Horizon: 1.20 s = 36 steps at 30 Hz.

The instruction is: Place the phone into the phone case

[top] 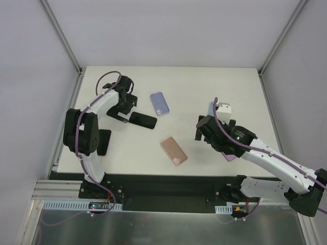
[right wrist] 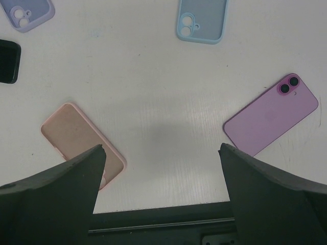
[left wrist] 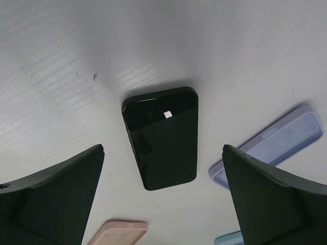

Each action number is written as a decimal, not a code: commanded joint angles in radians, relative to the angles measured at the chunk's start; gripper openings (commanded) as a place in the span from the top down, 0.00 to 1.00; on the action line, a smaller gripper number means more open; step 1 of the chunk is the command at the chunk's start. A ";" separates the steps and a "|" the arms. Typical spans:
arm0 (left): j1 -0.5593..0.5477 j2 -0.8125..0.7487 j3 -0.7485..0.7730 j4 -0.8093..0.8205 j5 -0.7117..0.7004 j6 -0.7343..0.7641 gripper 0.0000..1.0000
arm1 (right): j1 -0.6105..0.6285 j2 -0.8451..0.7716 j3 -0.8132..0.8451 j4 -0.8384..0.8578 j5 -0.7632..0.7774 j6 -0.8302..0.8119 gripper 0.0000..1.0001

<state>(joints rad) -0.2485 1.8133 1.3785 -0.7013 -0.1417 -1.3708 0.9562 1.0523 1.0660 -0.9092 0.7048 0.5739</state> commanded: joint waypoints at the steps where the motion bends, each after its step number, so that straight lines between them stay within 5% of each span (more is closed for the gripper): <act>1: -0.009 0.044 0.074 -0.076 -0.032 -0.117 0.01 | 0.004 -0.008 0.038 -0.030 0.002 0.017 0.04; 18: -0.043 0.290 0.289 -0.257 0.014 -0.241 0.01 | 0.004 -0.097 -0.018 -0.063 0.053 0.027 0.04; 36: -0.043 0.284 0.173 -0.262 0.030 -0.332 0.04 | 0.004 -0.066 -0.005 -0.065 0.050 0.032 0.04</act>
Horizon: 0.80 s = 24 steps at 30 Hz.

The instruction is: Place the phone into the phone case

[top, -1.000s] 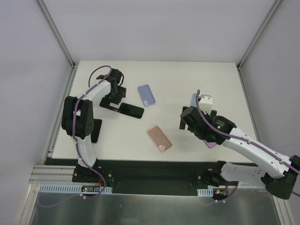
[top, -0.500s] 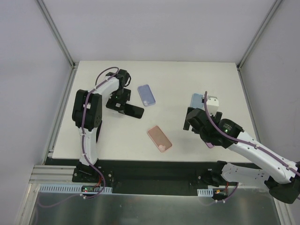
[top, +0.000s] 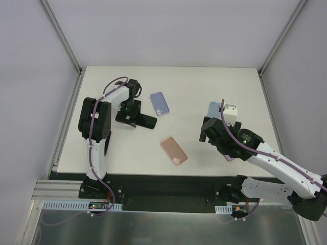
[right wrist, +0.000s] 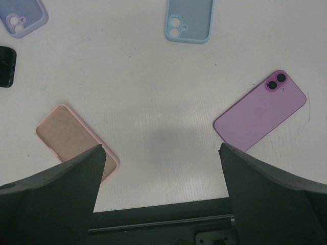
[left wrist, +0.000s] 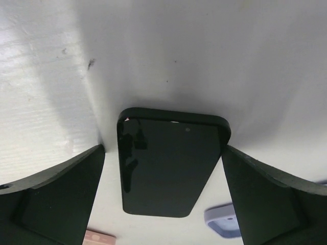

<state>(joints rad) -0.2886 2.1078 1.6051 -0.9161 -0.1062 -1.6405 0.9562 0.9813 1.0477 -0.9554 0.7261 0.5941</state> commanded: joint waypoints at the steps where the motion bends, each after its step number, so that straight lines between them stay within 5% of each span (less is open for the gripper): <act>1: -0.003 -0.022 -0.062 -0.044 -0.010 -0.068 0.06 | 0.004 0.010 0.014 -0.019 0.033 0.015 0.04; 10: -0.007 -0.032 -0.099 -0.029 -0.020 -0.044 0.24 | 0.003 0.037 0.020 -0.005 0.018 0.067 0.03; 16: -0.007 -0.049 -0.117 -0.001 -0.004 0.034 0.46 | 0.004 0.076 -0.011 0.021 -0.081 0.101 0.01; 19: -0.006 -0.068 -0.114 -0.001 -0.006 0.109 0.51 | 0.003 0.073 -0.106 0.104 -0.204 0.117 0.11; 24: -0.006 -0.114 -0.158 0.000 -0.032 0.189 0.54 | 0.009 0.088 -0.253 0.162 -0.361 0.515 0.35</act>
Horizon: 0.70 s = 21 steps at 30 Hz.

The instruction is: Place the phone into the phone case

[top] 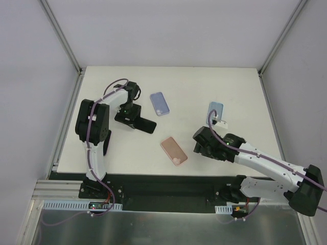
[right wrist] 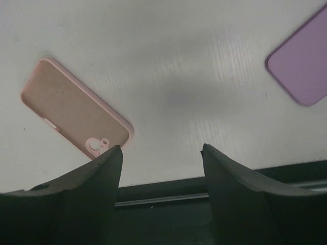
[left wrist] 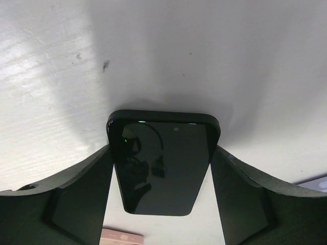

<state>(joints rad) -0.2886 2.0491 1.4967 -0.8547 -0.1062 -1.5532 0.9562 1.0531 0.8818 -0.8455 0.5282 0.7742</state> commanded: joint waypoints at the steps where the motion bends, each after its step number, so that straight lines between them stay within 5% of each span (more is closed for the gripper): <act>1: -0.006 -0.064 -0.055 -0.055 -0.033 0.116 0.57 | 0.015 0.025 -0.128 0.059 -0.190 0.388 0.36; 9: 0.008 -0.090 -0.053 -0.030 -0.024 0.297 0.67 | 0.079 0.151 -0.162 0.180 -0.223 0.576 0.39; 14: 0.012 -0.141 -0.081 0.019 -0.013 0.403 0.81 | 0.119 0.264 -0.094 0.212 -0.212 0.456 0.39; 21: 0.028 -0.161 -0.108 0.098 0.086 0.545 1.00 | 0.145 0.393 -0.049 0.201 -0.197 0.490 0.44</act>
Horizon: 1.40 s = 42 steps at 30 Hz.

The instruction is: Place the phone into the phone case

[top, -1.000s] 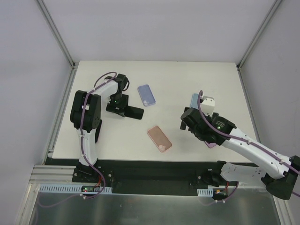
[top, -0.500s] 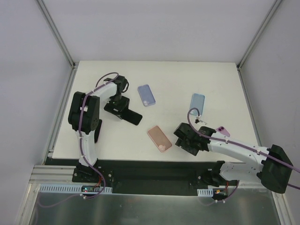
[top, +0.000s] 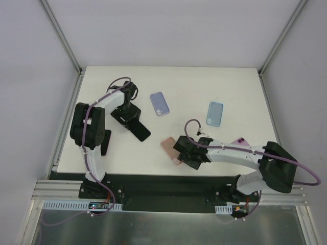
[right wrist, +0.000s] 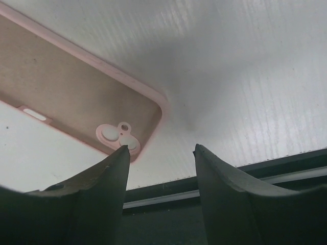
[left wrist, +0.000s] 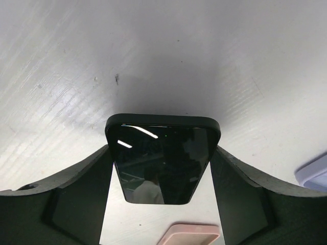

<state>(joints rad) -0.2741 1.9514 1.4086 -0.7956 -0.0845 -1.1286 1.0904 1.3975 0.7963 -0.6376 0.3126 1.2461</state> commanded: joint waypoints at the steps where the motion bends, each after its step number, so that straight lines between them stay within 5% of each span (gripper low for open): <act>1: 0.015 -0.065 -0.031 0.047 0.081 0.147 1.00 | 0.011 0.061 0.041 -0.008 0.025 0.015 0.45; 8: 0.023 -0.077 -0.037 0.121 0.192 0.320 1.00 | 0.000 0.176 0.112 -0.017 0.152 -0.207 0.59; 17: 0.023 -0.109 -0.054 0.156 0.278 0.526 1.00 | -0.073 0.348 0.320 0.001 0.286 -0.858 0.74; 21: 0.023 -0.163 -0.080 0.159 0.273 0.572 1.00 | -0.138 0.383 0.336 0.064 0.176 -1.026 0.89; 26: 0.023 -0.192 -0.118 0.164 0.267 0.595 1.00 | -0.191 0.321 0.244 0.315 0.069 -1.289 0.91; 29: 0.026 -0.189 -0.132 0.165 0.279 0.599 1.00 | -0.266 0.307 0.332 0.193 0.042 -1.153 0.84; 33: 0.026 -0.186 -0.132 0.170 0.296 0.596 1.00 | -0.279 0.236 0.368 0.075 0.010 -0.976 0.49; 35: 0.026 -0.183 -0.131 0.173 0.310 0.596 1.00 | -0.277 0.173 0.319 0.069 0.011 -0.877 0.42; 42: 0.027 -0.181 -0.134 0.182 0.338 0.599 1.00 | -0.235 0.038 0.198 -0.023 0.095 -0.438 0.45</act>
<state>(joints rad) -0.2535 1.7996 1.2762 -0.6128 0.2070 -0.5495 0.8257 1.4906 1.0386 -0.5575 0.3538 0.5262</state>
